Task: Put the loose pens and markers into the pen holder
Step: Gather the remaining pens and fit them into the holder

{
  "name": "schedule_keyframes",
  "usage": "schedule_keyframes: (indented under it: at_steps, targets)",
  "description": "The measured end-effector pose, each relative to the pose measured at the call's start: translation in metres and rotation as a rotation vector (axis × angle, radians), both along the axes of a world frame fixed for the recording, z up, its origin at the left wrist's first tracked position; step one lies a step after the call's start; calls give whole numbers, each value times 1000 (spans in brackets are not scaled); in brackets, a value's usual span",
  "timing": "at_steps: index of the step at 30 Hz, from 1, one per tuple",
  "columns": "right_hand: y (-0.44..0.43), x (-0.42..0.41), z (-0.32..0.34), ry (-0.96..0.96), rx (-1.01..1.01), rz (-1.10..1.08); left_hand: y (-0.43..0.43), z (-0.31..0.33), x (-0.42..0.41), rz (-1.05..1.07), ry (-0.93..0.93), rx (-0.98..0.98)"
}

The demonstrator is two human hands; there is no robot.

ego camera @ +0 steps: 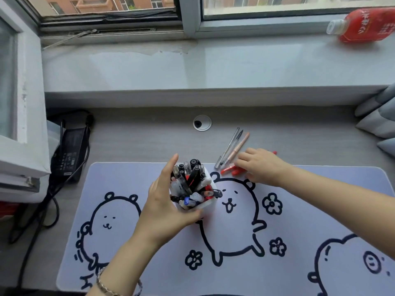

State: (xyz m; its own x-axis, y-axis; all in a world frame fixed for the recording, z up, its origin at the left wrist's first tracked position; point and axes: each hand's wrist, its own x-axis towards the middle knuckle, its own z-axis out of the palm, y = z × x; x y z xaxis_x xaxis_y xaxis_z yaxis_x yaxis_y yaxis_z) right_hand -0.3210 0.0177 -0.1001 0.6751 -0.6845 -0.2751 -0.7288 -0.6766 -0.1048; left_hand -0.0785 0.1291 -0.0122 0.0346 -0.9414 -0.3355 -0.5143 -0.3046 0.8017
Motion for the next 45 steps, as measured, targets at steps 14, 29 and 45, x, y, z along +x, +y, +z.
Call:
schedule_keyframes:
  at_steps: [14,29,45]
  targets:
    - [27,-1,11,-318,-251,-255,5,-2,-3,-100,-24,-78]
    - [122,28,104,-1547,70,-703,10,-4,-18,-170,-25,-125]
    - [113,63,90,-1563,-61,-882,6,-1,-35,-217,-5,-251]
